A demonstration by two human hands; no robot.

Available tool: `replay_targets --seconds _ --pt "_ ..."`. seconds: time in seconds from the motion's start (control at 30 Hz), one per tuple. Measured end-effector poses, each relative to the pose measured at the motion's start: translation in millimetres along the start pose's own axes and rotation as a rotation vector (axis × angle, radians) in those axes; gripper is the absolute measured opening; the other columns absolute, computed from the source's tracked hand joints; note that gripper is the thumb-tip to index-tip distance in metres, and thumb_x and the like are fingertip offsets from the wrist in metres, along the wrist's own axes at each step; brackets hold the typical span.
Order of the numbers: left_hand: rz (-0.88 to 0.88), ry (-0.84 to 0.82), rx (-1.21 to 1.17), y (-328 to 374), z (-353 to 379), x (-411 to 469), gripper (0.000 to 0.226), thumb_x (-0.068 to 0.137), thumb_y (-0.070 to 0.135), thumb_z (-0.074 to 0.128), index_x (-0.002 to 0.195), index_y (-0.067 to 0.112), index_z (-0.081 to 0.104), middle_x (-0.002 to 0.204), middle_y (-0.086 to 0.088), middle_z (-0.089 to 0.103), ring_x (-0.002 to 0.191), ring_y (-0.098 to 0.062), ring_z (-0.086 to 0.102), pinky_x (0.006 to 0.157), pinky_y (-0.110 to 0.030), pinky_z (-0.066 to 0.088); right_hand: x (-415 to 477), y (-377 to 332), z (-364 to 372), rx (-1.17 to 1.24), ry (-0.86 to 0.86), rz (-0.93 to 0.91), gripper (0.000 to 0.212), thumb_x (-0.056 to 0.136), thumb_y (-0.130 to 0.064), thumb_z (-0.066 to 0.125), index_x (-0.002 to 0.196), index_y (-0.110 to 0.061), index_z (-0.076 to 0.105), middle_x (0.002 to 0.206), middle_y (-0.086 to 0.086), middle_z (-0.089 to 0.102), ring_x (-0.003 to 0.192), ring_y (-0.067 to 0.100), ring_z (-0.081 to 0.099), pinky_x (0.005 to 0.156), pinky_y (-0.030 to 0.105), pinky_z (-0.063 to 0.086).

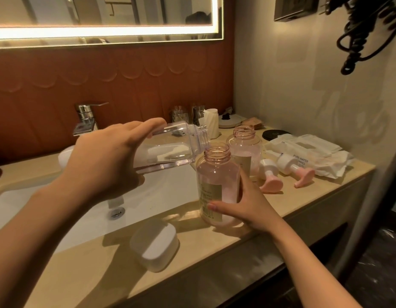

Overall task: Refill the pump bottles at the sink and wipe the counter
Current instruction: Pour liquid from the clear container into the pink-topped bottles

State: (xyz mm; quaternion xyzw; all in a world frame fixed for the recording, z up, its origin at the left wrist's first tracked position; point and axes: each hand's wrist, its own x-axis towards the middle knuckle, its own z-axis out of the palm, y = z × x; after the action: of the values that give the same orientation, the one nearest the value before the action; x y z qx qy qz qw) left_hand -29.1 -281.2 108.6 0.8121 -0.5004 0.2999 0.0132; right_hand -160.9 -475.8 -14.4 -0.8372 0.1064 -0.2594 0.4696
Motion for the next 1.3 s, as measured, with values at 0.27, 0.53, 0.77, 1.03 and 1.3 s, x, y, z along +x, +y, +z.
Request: replay_targets --seconds 0.27,0.53,0.77,1.03,1.3 --pt "0.046 0.006 0.003 -1.8 -2.3 1.9 0.111 0.043 0.011 0.089 0.14 0.03 0.038 0.099 -0.005 0.07 0.067 -0.026 0.063 0.049 -0.007 0.024 0.2 0.7 -0.4 0.016 0.002 0.0 0.084 0.049 -0.064 0.072 0.12 -0.057 0.027 0.124 -0.035 0.04 0.122 -0.001 0.042 0.097 0.017 0.036" --pt "0.044 0.009 0.002 0.4 -4.5 1.2 0.103 0.042 0.009 0.088 0.135 0.027 0.046 0.097 -0.004 0.07 0.067 -0.024 0.063 0.048 -0.007 0.017 -0.7 0.3 -1.2 0.018 -0.003 0.003 0.081 0.049 -0.064 0.071 0.117 -0.058 0.029 0.12 -0.038 0.041 0.114 -0.018 0.039 0.089 0.006 0.036" --pt "0.051 0.012 0.02 0.1 -6.7 2.7 0.1 0.042 0.009 0.087 0.133 0.028 0.048 0.096 -0.003 0.07 0.065 -0.025 0.063 0.048 -0.007 0.018 -0.4 1.5 -0.9 0.021 -0.001 0.008 0.086 0.049 -0.063 0.073 0.123 -0.054 0.029 0.127 -0.031 0.043 0.12 -0.006 0.043 0.096 0.016 0.038" --pt "0.057 0.004 0.029 -0.1 -7.2 3.6 0.1 0.043 0.008 0.087 0.133 0.026 0.047 0.095 -0.005 0.07 0.065 -0.026 0.063 0.049 -0.007 0.021 -0.5 1.2 -1.4 0.011 0.004 0.017 0.091 0.049 -0.064 0.072 0.127 -0.051 0.028 0.126 -0.032 0.042 0.122 -0.002 0.043 0.099 0.02 0.037" --pt "0.064 0.01 0.047 -1.6 -7.9 5.1 0.1 0.044 0.008 0.087 0.134 0.026 0.047 0.094 -0.006 0.07 0.064 -0.028 0.063 0.05 -0.008 0.023 -0.7 3.0 -1.3 -0.006 0.006 0.026 0.103 0.05 -0.064 0.073 0.139 -0.037 0.029 0.137 -0.019 0.044 0.127 0.004 0.042 0.106 0.032 0.038"
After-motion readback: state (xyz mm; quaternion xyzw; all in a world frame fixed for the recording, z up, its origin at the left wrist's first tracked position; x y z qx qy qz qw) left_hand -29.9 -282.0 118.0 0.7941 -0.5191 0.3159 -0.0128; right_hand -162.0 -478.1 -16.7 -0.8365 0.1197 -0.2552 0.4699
